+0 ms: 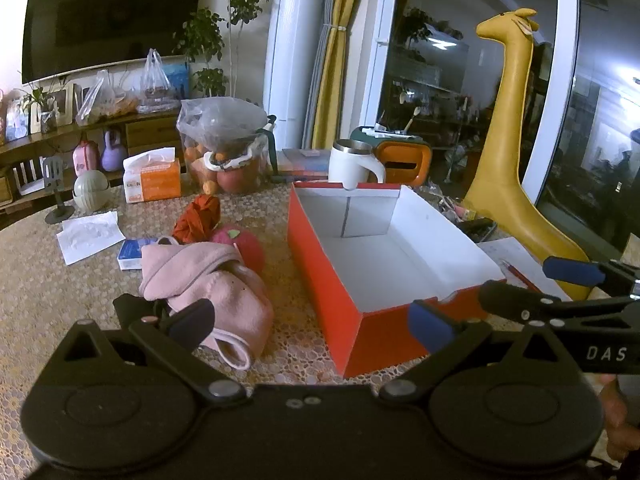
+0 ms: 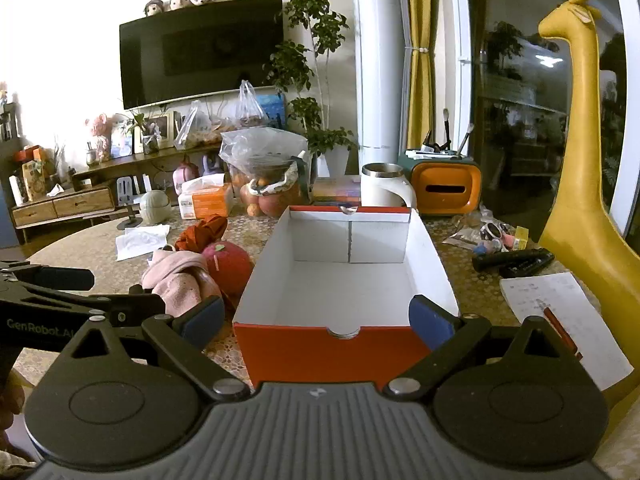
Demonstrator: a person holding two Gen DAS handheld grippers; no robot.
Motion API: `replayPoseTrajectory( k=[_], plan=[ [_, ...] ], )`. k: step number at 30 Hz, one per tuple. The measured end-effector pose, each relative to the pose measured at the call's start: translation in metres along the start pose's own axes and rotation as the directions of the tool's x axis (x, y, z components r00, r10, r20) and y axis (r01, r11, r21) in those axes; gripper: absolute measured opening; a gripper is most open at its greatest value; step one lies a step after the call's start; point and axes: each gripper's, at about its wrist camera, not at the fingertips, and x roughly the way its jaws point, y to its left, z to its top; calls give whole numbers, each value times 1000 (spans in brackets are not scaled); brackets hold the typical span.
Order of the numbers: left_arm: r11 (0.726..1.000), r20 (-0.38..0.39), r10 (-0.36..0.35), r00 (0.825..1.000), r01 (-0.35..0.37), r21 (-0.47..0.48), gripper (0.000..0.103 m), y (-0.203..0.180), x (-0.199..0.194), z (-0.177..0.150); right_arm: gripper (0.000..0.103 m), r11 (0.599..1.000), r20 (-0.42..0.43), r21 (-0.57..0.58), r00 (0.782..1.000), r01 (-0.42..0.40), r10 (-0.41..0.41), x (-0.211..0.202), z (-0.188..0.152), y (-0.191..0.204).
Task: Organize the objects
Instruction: 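Move the left tool toward the pink knitted cloth beside the box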
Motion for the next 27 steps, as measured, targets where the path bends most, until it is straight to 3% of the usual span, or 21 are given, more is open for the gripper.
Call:
replayPoseTrajectory(
  k=[27],
  plan=[
    [1000, 0, 6, 1000, -6, -8, 102, 0, 2, -3, 99, 1000, -3, -10, 1000, -21, 21, 4, -5, 3]
  ],
)
